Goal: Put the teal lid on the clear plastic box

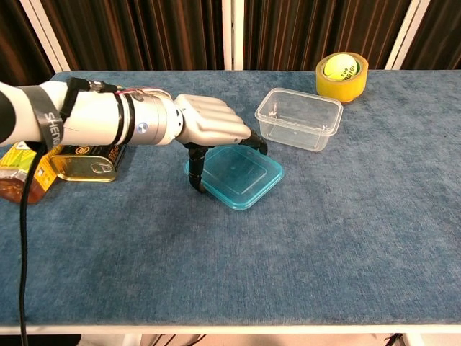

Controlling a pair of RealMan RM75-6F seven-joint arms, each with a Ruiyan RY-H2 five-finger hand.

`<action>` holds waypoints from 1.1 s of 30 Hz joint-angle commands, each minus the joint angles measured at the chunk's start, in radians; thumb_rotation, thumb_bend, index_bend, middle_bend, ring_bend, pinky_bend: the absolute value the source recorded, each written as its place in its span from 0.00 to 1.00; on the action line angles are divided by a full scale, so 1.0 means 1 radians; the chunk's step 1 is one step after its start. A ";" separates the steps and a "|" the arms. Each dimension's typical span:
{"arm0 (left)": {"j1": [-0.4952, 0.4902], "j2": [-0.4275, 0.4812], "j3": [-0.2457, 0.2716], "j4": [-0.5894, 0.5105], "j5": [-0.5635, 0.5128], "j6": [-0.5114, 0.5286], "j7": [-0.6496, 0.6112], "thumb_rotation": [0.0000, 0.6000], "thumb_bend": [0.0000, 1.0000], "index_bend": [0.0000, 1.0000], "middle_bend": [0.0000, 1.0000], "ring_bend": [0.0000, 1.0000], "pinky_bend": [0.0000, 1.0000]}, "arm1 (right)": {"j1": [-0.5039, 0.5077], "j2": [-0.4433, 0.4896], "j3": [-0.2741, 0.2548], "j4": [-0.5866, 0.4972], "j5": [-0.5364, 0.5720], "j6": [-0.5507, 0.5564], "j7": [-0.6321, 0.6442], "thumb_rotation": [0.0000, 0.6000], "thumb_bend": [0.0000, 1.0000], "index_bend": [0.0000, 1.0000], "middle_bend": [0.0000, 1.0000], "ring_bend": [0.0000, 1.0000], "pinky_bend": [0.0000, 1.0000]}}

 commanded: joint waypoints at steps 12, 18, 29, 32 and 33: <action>0.003 0.199 -0.076 -0.285 -0.183 0.143 0.116 1.00 0.20 0.35 0.32 0.18 0.17 | -0.009 0.012 0.002 -0.011 -0.030 0.017 0.008 1.00 0.04 0.00 0.00 0.00 0.00; -0.148 0.139 -0.130 -0.201 -0.408 0.102 0.219 1.00 0.20 0.35 0.32 0.18 0.17 | -0.006 0.021 0.006 -0.020 -0.027 0.006 0.005 1.00 0.04 0.00 0.00 0.00 0.00; -0.447 -0.070 -0.073 0.175 -0.792 -0.048 0.367 1.00 0.20 0.34 0.31 0.18 0.16 | 0.004 0.019 0.019 -0.007 0.012 -0.030 0.010 1.00 0.04 0.00 0.00 0.00 0.00; -0.509 -0.113 -0.033 0.267 -0.903 -0.099 0.389 1.00 0.20 0.32 0.31 0.18 0.16 | 0.005 0.021 0.024 -0.004 0.026 -0.038 0.014 1.00 0.04 0.00 0.00 0.00 0.00; -0.525 -0.123 -0.024 0.290 -0.935 -0.113 0.389 1.00 0.20 0.32 0.31 0.18 0.16 | 0.005 0.021 0.026 -0.002 0.030 -0.040 0.015 1.00 0.04 0.00 0.00 0.00 0.00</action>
